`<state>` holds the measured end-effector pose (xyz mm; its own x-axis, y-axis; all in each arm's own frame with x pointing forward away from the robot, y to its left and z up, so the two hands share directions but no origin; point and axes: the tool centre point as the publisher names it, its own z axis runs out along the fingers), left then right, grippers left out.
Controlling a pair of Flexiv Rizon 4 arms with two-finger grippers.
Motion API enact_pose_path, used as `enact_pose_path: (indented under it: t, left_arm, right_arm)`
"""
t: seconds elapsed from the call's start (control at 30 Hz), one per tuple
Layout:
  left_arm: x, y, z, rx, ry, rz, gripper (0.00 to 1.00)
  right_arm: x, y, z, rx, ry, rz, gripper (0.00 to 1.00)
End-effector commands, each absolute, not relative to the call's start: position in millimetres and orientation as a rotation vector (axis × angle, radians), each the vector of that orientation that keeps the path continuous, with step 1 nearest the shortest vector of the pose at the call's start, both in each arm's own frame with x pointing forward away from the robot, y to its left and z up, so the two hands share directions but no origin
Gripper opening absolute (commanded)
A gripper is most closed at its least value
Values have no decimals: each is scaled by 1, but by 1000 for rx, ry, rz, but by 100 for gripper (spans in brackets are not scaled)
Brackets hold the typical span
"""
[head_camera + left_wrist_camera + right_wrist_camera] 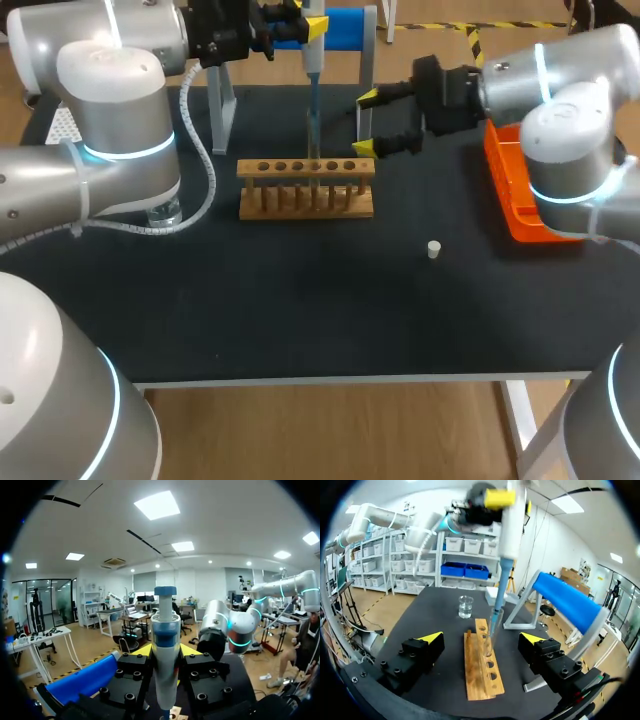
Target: Invert the test tube, pick up the pipette, mount the tip to pipette, aspirate from beaker and dispense into the tube, eject the tip, return the pipette, and cap with the stopper.
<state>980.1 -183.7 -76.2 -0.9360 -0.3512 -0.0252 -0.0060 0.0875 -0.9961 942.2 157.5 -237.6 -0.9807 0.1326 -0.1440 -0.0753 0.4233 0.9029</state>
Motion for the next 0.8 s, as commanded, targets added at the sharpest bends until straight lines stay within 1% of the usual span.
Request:
enact_pose_path:
  t: [0.03, 0.17, 0.5, 0.8]
  left_arm:
    - [981, -184, -77, -357, 2105, -1932, 0]
    - [981, -184, -77, -357, 2105, -1932, 0]
    - [981, -184, -77, -357, 2105, -1932, 0]
    - [981, -184, -77, -357, 2105, -1932, 0]
  right_arm:
    - [906, 101, -201, 139, 2506, 1491, 100]
    - [898, 92, -173, 138, 2456, 1512, 100]
    - [892, 89, -103, 155, 2308, 1592, 100]
    - [892, 89, -103, 155, 2308, 1592, 100]
